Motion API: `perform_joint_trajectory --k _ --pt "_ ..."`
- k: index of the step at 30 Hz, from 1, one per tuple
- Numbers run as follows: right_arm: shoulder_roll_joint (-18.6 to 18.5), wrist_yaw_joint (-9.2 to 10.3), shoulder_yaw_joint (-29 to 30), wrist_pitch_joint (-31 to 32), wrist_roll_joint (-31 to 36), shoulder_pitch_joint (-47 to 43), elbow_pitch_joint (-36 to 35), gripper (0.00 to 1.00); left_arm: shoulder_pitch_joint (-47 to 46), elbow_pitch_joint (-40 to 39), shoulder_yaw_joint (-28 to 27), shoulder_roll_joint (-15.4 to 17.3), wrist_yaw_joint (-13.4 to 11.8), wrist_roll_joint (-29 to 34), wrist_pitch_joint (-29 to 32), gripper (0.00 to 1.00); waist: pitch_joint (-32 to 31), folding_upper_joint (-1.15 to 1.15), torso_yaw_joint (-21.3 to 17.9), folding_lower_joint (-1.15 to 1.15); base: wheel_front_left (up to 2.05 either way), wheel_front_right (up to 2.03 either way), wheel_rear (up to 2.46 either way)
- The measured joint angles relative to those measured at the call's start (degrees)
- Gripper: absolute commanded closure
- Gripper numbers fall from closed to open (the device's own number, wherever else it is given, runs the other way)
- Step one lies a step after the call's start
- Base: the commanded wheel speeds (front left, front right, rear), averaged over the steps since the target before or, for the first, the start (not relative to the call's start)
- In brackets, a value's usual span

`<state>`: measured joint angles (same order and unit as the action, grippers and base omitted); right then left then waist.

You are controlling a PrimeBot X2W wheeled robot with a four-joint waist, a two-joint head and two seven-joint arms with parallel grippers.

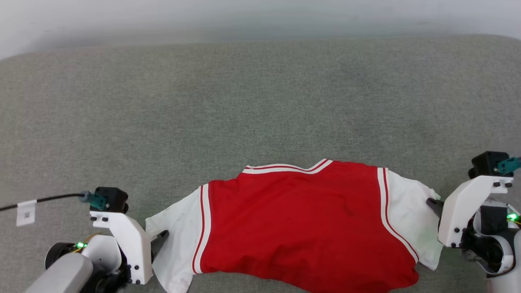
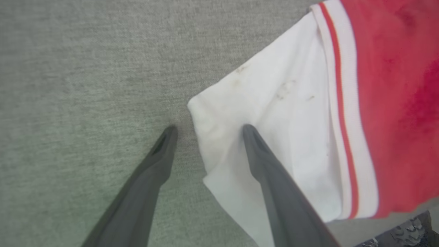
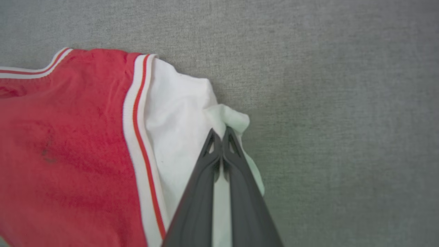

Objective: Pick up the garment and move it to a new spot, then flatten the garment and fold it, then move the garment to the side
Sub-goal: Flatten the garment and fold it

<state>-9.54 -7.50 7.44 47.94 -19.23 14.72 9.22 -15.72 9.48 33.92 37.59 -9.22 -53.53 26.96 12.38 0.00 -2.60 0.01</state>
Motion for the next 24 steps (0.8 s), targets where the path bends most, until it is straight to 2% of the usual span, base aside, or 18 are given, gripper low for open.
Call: perform_joint_trajectory --k 3,4,5,6,9,12,20,24 --pt "0.29 0.0 -0.29 -0.04 0.01 -0.18 -0.19 1.0 -1.49 2.31 0.36 -0.19 1.66 -2.16 3.41 0.0 0.46 0.0 -0.53 -0.01 0.0 0.0 0.0" --pt "0.3 0.0 -0.42 -0.09 0.01 -0.19 -0.2 1.0 -2.24 2.94 0.75 -0.08 2.14 -2.2 4.65 0.23 0.48 0.0 -0.7 -0.01 0.0 0.0 0.0" --pt "0.38 0.0 -0.52 -0.34 0.01 -0.2 -0.24 1.0 -2.5 3.39 0.81 -0.16 2.66 -2.5 5.27 0.58 0.48 0.0 -0.89 -0.01 0.0 0.0 0.0" --pt "0.37 0.0 -0.53 -0.69 0.03 -0.25 -0.31 1.0 -2.6 3.77 0.79 -0.37 3.13 -3.07 5.33 1.0 0.4 0.0 -1.01 -0.01 0.0 0.0 0.0" --pt "0.12 0.0 -0.57 -1.94 0.19 -0.32 -0.29 1.0 -3.07 5.21 1.02 -0.68 3.82 -2.63 4.42 1.0 -0.19 0.0 -1.14 0.0 0.0 0.0 0.0" --pt "-0.68 0.0 -0.45 -3.79 0.58 -0.31 -0.24 1.0 -3.28 5.98 1.32 -2.09 3.93 -0.8 0.97 1.0 -1.26 0.0 -1.03 0.0 0.0 0.0 0.0" --pt "-3.0 0.0 -1.25 -9.73 2.3 1.83 0.08 1.0 -8.2 5.2 -1.32 -3.28 0.79 5.0 -9.77 1.0 -5.41 0.0 -0.34 0.0 0.0 0.0 0.0" --pt "-4.23 -0.01 -2.26 -13.15 3.53 5.28 0.76 1.0 -12.99 5.26 -3.21 -4.41 -0.49 6.0 -12.56 1.0 -6.95 0.0 0.23 0.0 0.0 0.0 0.0"
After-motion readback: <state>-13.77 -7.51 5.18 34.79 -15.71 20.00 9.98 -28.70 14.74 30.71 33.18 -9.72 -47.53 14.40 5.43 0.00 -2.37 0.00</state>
